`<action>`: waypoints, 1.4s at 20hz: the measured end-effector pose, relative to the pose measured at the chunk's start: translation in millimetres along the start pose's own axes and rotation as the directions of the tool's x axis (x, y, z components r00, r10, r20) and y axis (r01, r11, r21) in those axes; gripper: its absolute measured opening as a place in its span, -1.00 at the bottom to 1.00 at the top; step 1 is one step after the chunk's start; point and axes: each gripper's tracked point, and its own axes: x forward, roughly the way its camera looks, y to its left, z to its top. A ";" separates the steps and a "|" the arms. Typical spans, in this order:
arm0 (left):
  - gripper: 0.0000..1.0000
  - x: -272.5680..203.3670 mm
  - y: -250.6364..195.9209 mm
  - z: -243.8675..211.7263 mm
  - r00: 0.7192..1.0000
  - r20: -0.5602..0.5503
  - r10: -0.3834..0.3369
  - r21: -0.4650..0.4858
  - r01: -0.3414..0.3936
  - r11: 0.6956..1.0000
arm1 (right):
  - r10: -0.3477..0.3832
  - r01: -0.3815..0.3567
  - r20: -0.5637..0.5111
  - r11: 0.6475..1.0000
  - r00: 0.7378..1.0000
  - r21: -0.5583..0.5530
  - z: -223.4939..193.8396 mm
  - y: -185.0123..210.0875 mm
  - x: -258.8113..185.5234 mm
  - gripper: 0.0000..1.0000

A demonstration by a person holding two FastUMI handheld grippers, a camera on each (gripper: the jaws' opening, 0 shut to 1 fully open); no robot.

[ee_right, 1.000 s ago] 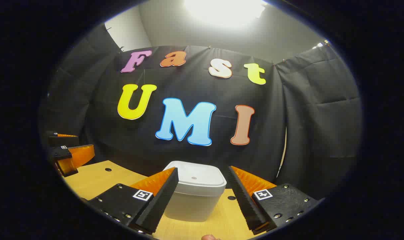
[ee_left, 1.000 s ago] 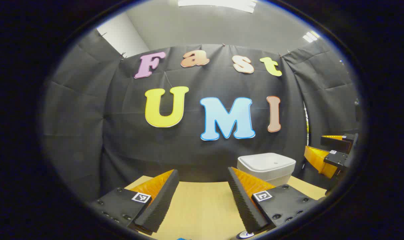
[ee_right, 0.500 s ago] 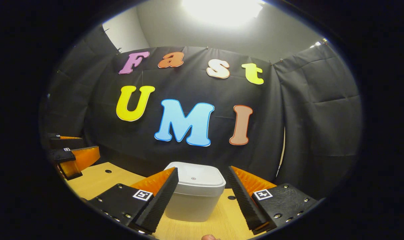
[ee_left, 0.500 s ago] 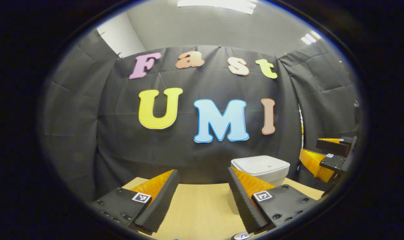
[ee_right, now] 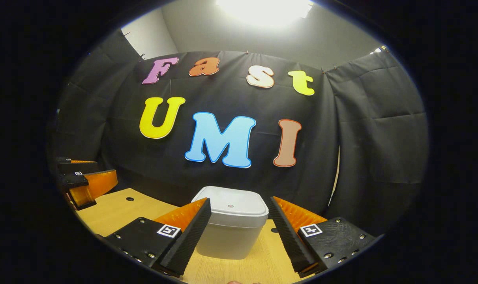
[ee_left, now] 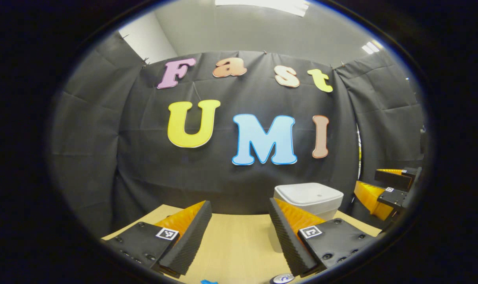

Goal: Press the lid of the desktop garbage bin to open it, pick up the crumpled paper on the desktop and throw it into the bin, then pick up the pop can on the desktop and drop it into the bin, and finally close the garbage bin lid.

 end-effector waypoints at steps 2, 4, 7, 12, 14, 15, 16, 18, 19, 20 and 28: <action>0.90 1.7 2.8 -0.8 1.000 -0.005 0.008 0.005 -0.008 1.000 | -0.001 0.001 -0.009 1.000 1.000 0.003 -2.6 0.4 1.2 0.89; 0.92 3.2 4.4 -0.5 1.000 -0.007 0.014 0.011 -0.014 1.000 | -0.012 0.012 -0.021 1.000 1.000 0.005 -7.2 -1.9 4.3 0.72; 0.91 2.5 4.1 -2.5 1.000 -0.007 0.015 0.015 -0.015 1.000 | -0.025 0.026 -0.053 0.999 0.998 0.024 -15.7 -3.6 5.8 0.28; 0.92 3.9 -3.2 1.3 1.000 0.001 0.000 0.014 0.000 1.000 | 0.005 -0.004 -0.070 1.000 0.998 0.021 -22.3 5.3 7.8 -0.38; 0.92 7.0 -5.5 0.8 1.000 0.000 -0.007 0.016 0.007 1.000 | -0.018 0.018 -0.066 1.000 0.998 0.009 -20.5 0.9 3.0 -0.38; 0.92 5.7 -6.4 0.2 1.000 0.000 -0.009 0.014 0.009 1.000 | -0.013 0.014 -0.052 1.000 0.999 0.013 -23.4 -3.4 22.6 -0.77; 0.92 6.6 -6.9 1.2 1.000 0.000 -0.010 0.012 0.010 1.000 | -0.002 0.003 -0.054 1.000 0.999 0.019 -19.3 3.2 10.3 -0.99; 0.92 6.1 -9.2 -2.0 1.000 -0.005 -0.014 0.004 0.014 1.000 | 0.017 -0.015 -0.064 1.000 0.998 0.024 -23.8 7.6 5.5 -0.99; 0.92 5.9 -9.4 -2.8 1.000 -0.008 -0.015 0.002 0.015 1.000 | 0.026 -0.024 -0.071 0.999 0.997 0.024 -24.1 9.8 4.9 -0.99; 0.92 5.7 -9.4 -3.5 1.000 -0.011 -0.015 0.000 0.015 1.000 | 0.032 -0.030 -0.073 0.999 0.997 0.028 -28.6 8.6 8.1 -1.00; 0.90 5.2 -7.5 -4.4 1.000 -0.021 -0.006 0.010 0.006 1.000 | 0.076 -0.073 -0.082 0.996 0.994 0.050 -30.3 18.5 14.4 -1.00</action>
